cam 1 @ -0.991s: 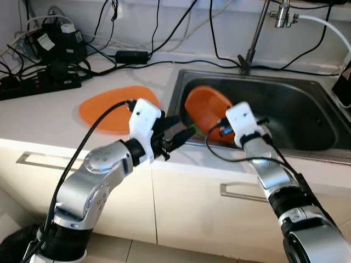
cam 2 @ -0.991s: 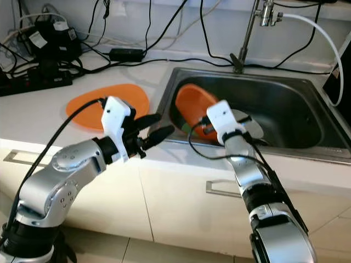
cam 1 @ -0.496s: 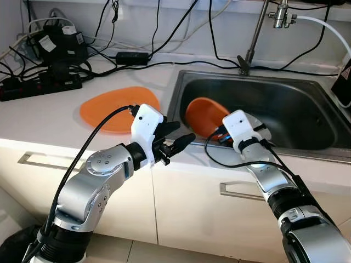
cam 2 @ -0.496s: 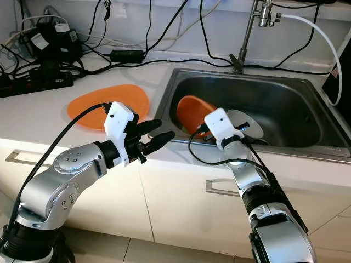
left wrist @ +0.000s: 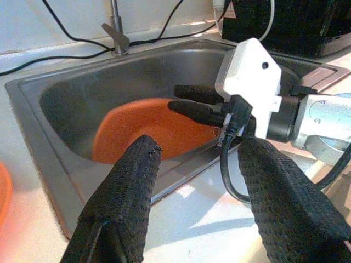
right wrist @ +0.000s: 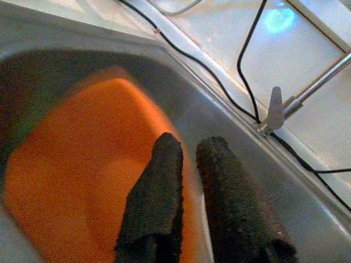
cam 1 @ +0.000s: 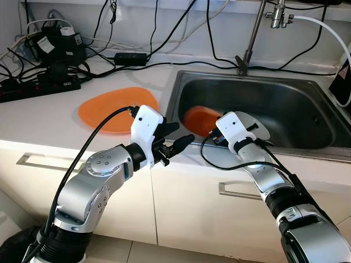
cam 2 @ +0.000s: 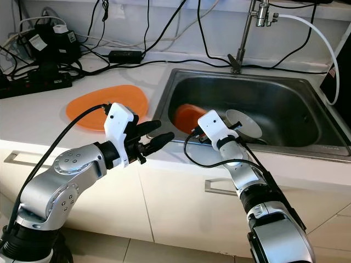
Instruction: Kitchen organization
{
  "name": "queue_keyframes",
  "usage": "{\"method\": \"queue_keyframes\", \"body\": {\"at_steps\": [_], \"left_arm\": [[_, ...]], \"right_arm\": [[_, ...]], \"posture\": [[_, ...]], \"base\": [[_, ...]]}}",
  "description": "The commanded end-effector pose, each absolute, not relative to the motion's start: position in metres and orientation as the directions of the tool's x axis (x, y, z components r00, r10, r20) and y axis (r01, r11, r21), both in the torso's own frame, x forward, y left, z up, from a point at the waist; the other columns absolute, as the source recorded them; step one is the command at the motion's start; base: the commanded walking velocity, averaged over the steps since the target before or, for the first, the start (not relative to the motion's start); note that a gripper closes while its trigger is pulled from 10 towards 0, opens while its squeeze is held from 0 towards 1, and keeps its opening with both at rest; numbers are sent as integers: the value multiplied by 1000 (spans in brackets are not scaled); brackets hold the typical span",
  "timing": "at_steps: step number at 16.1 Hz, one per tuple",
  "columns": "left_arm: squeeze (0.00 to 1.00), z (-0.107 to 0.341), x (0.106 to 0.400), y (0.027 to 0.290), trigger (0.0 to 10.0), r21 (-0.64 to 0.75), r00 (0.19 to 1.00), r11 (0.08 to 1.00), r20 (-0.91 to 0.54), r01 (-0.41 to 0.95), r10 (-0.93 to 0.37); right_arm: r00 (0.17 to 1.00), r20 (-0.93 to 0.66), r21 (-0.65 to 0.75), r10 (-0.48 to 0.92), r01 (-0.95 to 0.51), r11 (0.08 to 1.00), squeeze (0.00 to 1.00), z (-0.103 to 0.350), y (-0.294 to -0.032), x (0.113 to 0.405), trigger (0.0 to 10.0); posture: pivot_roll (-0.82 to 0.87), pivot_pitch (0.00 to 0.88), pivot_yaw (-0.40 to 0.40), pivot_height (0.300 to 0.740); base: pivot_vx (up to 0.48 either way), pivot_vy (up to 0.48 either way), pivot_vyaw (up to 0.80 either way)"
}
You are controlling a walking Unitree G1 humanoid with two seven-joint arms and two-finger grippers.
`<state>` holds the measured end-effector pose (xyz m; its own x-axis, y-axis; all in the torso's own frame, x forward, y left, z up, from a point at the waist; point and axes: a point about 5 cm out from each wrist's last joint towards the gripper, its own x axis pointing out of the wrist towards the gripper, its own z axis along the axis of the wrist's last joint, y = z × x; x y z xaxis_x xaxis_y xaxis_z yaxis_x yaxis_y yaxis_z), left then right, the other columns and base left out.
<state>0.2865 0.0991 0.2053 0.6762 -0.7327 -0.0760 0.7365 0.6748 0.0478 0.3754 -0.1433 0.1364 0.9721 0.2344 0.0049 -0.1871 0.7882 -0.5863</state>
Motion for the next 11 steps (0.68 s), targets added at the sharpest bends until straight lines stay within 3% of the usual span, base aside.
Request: {"method": "queue_keyframes", "body": {"at_steps": [1, 2, 8, 10, 11], "left_arm": [[0, 206, 285, 99, 10000, 61, 673, 671, -84, 739, -735], [0, 206, 285, 99, 10000, 64, 671, 668, -86, 742, -737], [0, 205, 286, 99, 10000, 62, 681, 678, -82, 732, -728], [0, 207, 293, 102, 10000, 72, 730, 726, -55, 683, -681], [0, 212, 300, 108, 10000, 72, 777, 774, -23, 629, -629]], "right_arm": [[968, 9, -583, 251, -199, 787, 733, 139, -140, 377, 10000], [968, 12, -585, 251, -197, 787, 0, 140, -139, 377, 10000], [970, 86, -554, 229, -144, 820, 0, 153, -141, 380, 10000], [961, 206, -455, 183, -72, 888, 0, 175, -142, 382, 10000], [946, 287, -319, 152, -56, 946, 0, 194, -142, 383, 10000]], "posture": [[101, 9, 32, 740], [101, 7, 33, 740], [101, 0, 31, 740], [102, 0, 32, 740], [101, 1, 33, 740]], "base": [[0, 0, 0], [0, 0, 0], [0, 0, 0], [0, 0, 0], [0, 0, 0]]}}
